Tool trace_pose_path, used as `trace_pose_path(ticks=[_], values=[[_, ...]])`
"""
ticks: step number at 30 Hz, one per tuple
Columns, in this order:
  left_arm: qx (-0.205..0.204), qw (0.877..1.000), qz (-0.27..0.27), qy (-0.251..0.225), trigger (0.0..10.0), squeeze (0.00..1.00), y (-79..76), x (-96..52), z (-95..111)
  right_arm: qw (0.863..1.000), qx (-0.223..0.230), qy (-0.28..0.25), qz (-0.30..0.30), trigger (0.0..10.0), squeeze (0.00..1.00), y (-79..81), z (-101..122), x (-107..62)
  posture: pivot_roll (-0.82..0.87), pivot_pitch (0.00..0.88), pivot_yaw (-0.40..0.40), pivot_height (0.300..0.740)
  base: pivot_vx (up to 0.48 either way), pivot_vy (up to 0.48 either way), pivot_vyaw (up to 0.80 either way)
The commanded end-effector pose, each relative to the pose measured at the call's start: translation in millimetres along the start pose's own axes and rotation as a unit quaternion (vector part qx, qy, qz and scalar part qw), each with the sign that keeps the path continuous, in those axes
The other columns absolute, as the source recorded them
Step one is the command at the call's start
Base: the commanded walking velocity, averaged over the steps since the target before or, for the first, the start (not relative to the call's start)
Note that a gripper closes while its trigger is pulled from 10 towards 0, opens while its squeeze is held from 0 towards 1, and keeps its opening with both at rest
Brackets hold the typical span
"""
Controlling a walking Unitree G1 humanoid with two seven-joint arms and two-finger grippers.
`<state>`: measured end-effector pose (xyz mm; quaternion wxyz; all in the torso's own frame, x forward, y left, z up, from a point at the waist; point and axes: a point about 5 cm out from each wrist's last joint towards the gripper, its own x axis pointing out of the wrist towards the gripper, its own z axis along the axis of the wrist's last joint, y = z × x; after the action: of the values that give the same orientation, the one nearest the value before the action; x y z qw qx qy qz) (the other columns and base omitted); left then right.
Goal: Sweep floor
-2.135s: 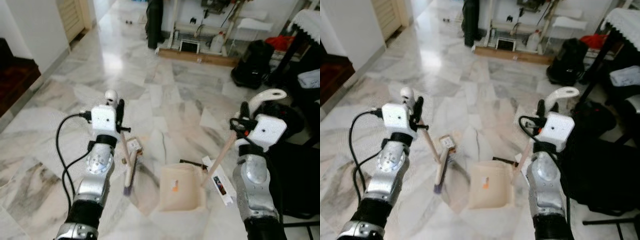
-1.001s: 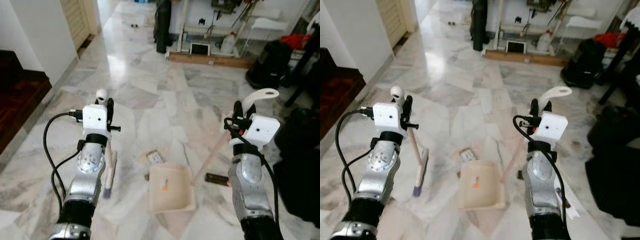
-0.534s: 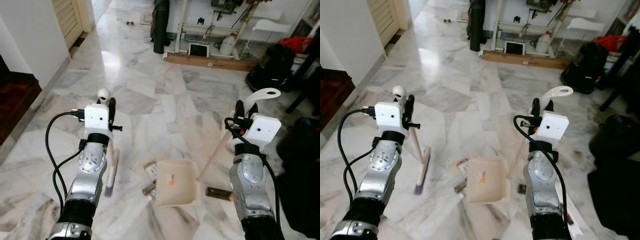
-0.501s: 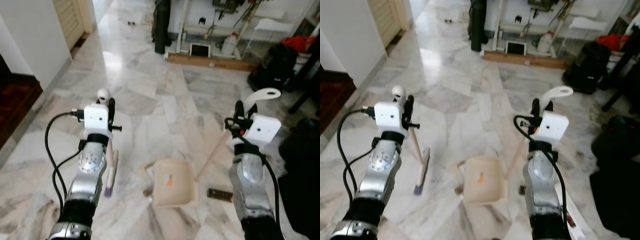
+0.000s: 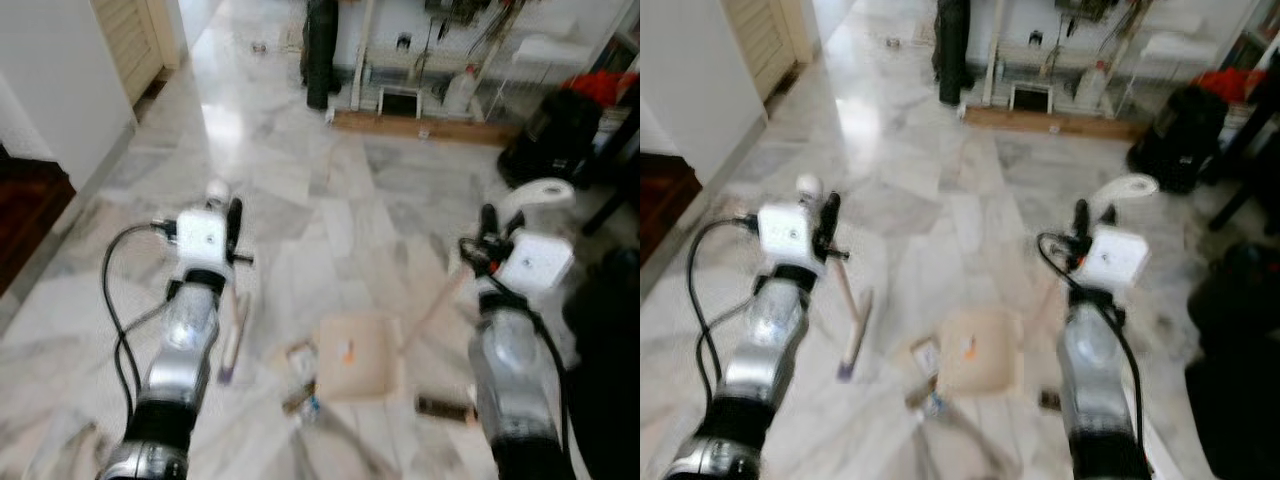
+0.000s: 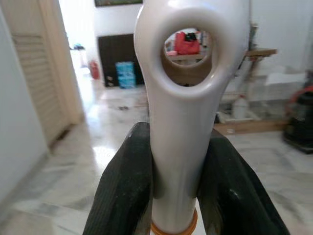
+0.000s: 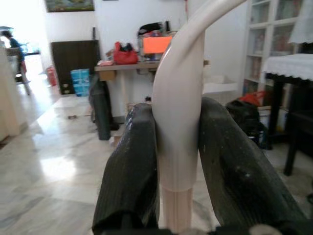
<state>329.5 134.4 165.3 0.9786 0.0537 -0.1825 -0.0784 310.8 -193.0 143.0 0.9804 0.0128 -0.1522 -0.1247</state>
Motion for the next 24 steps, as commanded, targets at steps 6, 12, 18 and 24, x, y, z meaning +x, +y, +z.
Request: trace_pose_path(ticks=[6, 12, 18, 24], values=[[-0.031, 0.997, -0.073, 0.000, 10.0, 0.00, -19.2, 0.5, 4.7, 1.000, -0.018, 0.013, -0.015, 10.0, 0.00, -11.7, -11.3, -7.9, 0.08, 0.106, -0.051, 0.740, 0.000, 0.000, 0.00], [-0.053, 0.992, -0.115, 0.011, 10.0, 0.00, -26.9, -0.5, 4.4, 0.998, -0.037, 0.045, -0.031, 10.0, 0.00, -24.5, -30.9, -20.8, 0.08, 0.113, -0.044, 0.740, 0.000, 0.000, 0.00], [-0.057, 0.991, -0.124, 0.010, 10.0, 0.00, -25.4, 1.3, 8.2, 0.995, -0.051, 0.074, -0.047, 10.0, 0.00, -34.2, -47.3, -33.2, 0.09, 0.118, -0.037, 0.740, 0.000, 0.000, 0.00], [-0.056, 0.988, -0.142, 0.009, 10.0, 0.00, -24.6, 3.8, 12.2, 0.991, -0.062, 0.108, -0.049, 10.0, 0.00, -38.4, -65.6, -46.3, 0.10, 0.127, -0.030, 0.740, 0.000, 0.000, 0.00]])
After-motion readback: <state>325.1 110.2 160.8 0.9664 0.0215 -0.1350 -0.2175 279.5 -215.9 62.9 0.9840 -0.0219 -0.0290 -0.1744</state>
